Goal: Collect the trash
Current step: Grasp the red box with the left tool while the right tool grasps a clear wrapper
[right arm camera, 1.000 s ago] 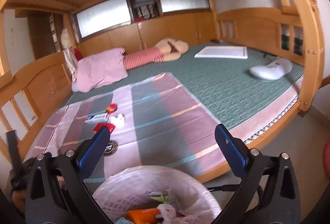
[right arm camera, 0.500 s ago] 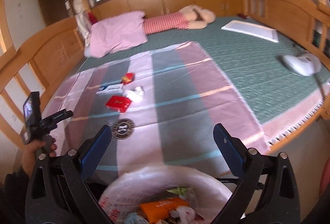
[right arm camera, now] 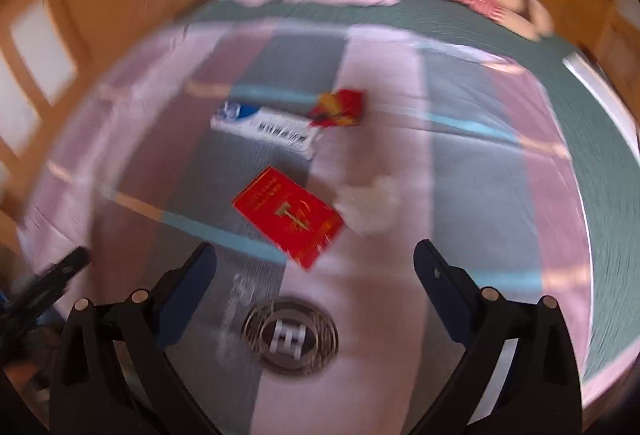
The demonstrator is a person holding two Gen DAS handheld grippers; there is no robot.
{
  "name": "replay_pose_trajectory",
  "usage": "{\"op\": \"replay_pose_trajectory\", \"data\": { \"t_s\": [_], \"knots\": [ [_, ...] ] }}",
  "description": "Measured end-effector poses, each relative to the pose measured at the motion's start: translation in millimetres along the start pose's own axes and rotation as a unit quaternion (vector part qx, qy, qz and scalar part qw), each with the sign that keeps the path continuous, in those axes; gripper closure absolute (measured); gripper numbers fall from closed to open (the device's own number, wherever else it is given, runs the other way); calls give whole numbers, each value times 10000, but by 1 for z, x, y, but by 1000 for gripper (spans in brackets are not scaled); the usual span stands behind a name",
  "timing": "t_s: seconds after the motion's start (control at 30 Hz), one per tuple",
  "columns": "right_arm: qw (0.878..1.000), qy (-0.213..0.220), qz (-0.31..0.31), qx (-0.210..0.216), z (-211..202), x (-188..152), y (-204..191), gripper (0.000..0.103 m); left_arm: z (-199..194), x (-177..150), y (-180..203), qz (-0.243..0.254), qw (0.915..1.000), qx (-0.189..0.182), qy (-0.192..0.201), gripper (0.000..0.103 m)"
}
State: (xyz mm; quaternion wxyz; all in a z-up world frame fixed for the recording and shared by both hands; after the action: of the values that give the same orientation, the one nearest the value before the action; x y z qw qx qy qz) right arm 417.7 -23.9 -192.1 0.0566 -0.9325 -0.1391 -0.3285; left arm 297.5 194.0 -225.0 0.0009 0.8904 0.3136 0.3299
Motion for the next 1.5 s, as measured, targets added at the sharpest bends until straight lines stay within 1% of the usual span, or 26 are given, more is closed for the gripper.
{"op": "replay_pose_trajectory", "data": {
  "t_s": [0.03, 0.13, 0.2, 0.27, 0.33, 0.4, 0.5, 0.57, 0.63, 0.7, 0.77, 0.8, 0.87, 0.93, 0.97, 1.03, 1.1, 1.17, 1.23, 1.27, 1.3, 1.37, 1.4, 1.43, 1.47, 1.5],
  "knots": [
    [9993, -226, -302, -38, 21, 4, -9, 6, 4, -1, -2, -63, 9999, -33, -116, 4],
    [9939, -400, -1013, -187, 60, 12, -28, 6, 10, -3, -10, -417, 9987, -39, -303, 4],
    [9926, -530, -1082, -143, 78, 16, -29, 6, 11, -4, -12, -597, 9976, -68, -334, 4],
    [9938, -736, -825, -71, 94, 17, -22, 7, 11, -4, -12, -621, 9975, -79, -331, 4],
    [9940, -918, -472, 372, 99, 12, -21, 32, 10, -4, -12, -586, 9979, -70, -275, 4],
    [9911, -1074, -229, 750, 98, 4, -26, 40, 6, -2, -12, -602, 9980, -60, -167, 4],
    [9849, -1181, -33, 1266, 87, -9, -38, 41, 1, 2, -10, -655, 9978, -60, -17, 4],
    [9747, -1283, 138, 1827, 75, -16, -46, 41, -1, 3, -10, -627, 9980, -54, 24, 4],
    [9691, -1176, 215, 2159, 60, -13, -46, 41, 0, 2, -9, -598, 9982, -47, -3, 4],
    [9790, -606, 162, 1938, 38, 1, -36, 37, 1, 2, -11, -621, 9981, -44, -49, 4],
    [9961, 141, 77, 865, 22, 22, -10, 19, 4, 2, -10, -672, 9977, -65, -105, 4],
    [9990, 375, 83, 234, 22, 28, 4, 13, 6, 1, -10, -678, 9976, -93, -136, 4],
    [9987, 283, 183, -373, 34, 31, 27, 13, 9, -1, -6, -654, 9974, -182, -229, 4],
    [9969, -227, 492, -576, 61, 23, 51, 13, 12, -4, 2, -594, 9972, -320, -314, 4],
    [9955, -443, 619, -560, 72, 16, 58, 14, 13, -5, 8, -535, 9969, -459, -363, 4],
    [9942, -676, 693, -474, 84, 4, 61, 24, 17, -8, 26, -232, 9954, -790, -487, 4],
    [9941, -709, 780, -249, 87, 0, 56, 26, 20, -12, 46, 195, 9937, -942, -571, 4],
    [9915, -596, 1155, 14, 81, 1, 61, 26, 22, -17, 60, 500, 9916, -1030, -608, 4],
    [9831, -493, 1697, 485, 76, 2, 62, 26, 21, -23, 67, 815, 9912, -872, -569, 4],
    [9794, -502, 1838, 673, 77, 4, 60, 26, 22, -24, 66, 922, 9921, -671, -532, 4],
    [9773, -522, 1888, 811, 79, 5, 50, 26, 24, -25, 61, 910, 9933, -477, -525, 4],
    [9787, -676, 1677, 968, 83, 3, 32, 26, 29, -23, 49, 520, 9957, -415, -638, 4],
    [9819, -760, 1471, 925, 85, -1, 22, 37, 29, -22, 44, 338, 9963, -443, -658, 4],
    [9863, -860, 1166, 790, 88, -4, 14, 57, 29, -21, 40, 173, 9965, -479, -662, 4],
    [9910, -857, 856, 571, 86, -6, 8, 67, 29, -20, 38, 62, 9965, -525, -646, 4],
    [9920, -813, 765, 595, 83, -6, 6, 82, 29, -19, 40, 66, 9963, -587, -621, 4]
  ]
}}
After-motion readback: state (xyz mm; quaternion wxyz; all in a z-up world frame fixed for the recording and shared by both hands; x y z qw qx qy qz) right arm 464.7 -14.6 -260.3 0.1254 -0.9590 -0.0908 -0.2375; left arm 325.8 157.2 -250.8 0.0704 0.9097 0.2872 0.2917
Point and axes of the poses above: each gripper's, at about its wrist camera, not at the fingertips, and z roughly the way its jaws point, y to its right, x to its top, the point moved 3 cm from there along z, roughly the way its jaws point, and after that the axes turned 9 degrees about y, right-handed, at the moved point
